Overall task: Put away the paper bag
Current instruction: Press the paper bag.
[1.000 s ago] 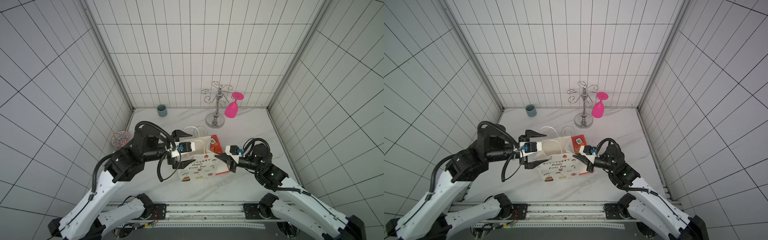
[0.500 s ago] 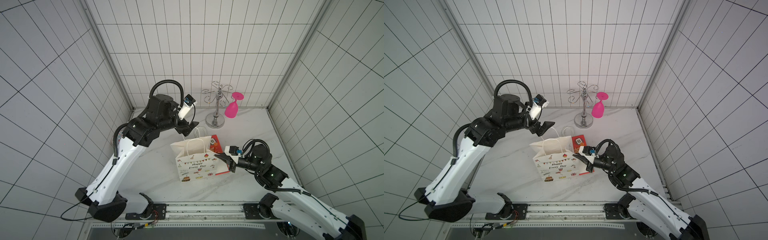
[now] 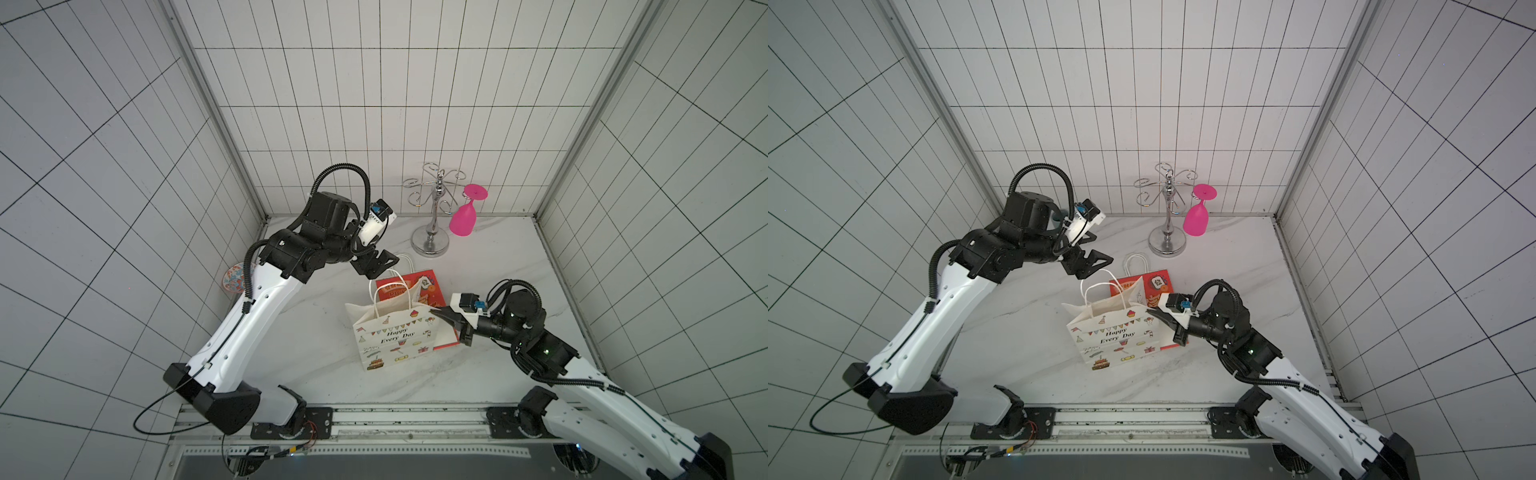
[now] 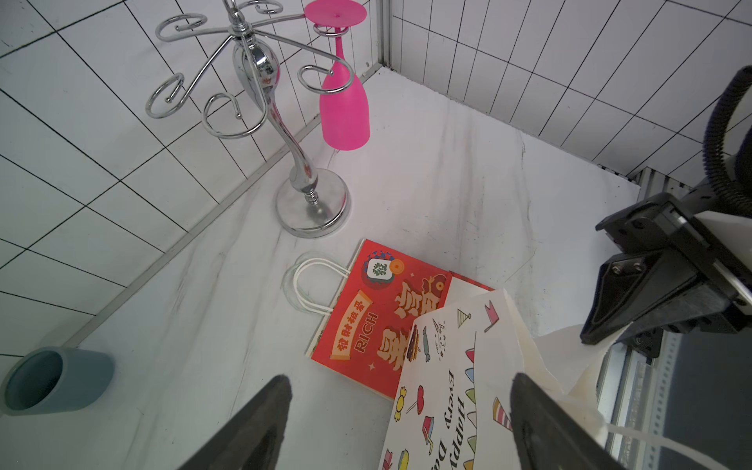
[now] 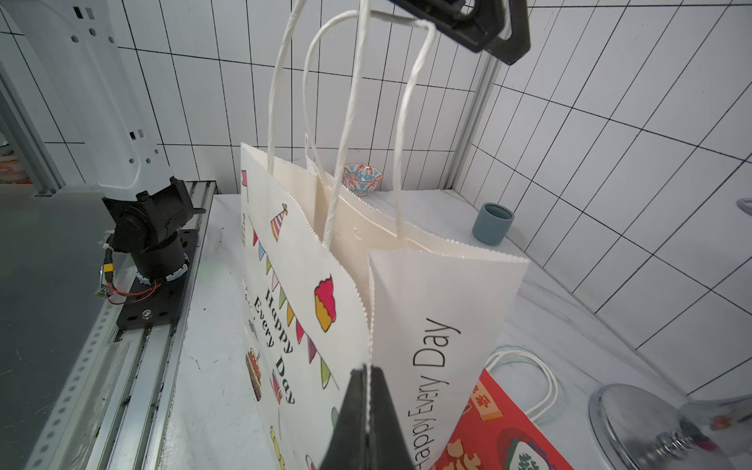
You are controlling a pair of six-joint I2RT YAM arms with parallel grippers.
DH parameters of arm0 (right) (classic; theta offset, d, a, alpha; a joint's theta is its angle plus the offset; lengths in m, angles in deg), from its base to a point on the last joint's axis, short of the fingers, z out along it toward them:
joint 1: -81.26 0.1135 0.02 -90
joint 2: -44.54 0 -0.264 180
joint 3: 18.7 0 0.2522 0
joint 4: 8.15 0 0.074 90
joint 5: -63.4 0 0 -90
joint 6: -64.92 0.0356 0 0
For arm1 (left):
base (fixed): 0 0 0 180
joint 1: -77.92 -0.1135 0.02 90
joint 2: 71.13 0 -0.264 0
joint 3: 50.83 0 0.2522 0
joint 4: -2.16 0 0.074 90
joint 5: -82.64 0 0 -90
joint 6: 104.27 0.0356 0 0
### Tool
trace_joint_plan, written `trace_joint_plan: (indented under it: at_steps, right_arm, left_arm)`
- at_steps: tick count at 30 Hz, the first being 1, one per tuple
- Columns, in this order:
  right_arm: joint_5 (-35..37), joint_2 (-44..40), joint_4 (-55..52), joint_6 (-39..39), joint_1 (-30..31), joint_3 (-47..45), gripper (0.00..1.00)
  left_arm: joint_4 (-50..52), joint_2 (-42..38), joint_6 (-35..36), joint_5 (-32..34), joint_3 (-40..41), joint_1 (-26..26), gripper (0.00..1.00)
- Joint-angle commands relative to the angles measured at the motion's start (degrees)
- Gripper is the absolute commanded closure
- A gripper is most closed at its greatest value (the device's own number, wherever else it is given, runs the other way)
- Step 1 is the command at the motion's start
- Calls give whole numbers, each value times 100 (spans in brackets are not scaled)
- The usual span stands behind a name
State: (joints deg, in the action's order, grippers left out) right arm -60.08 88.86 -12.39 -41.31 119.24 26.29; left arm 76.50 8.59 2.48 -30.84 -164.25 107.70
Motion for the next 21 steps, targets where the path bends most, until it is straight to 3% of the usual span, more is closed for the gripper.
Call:
trace_joint_plan:
  at_steps: [1, 4, 7, 11, 15, 21]
  right_arm:
    - [40, -3, 85, -135, 48, -179, 100]
    - [52, 45, 76, -135, 47, -152, 100]
    - [99, 46, 84, -118, 47, -143, 100]
    - [164, 87, 129, -75, 52, -134, 100]
    - [188, 113, 142, -38, 61, -133, 100]
    - [242, 114, 145, -29, 86, -125, 100]
  left_arm:
    - [-64, -278, -210, -655, -47, -14, 17]
    - [-615, -624, -667, -637, -100, -12, 8]
    - [-515, -728, -783, -283, -402, 122, 6]
    - [351, -467, -394, 1372, -643, 1255, 3]
    - [927, -197, -435, 2421, -667, 1699, 2]
    - [1080, -296, -609, 2428, -933, 1856, 2]
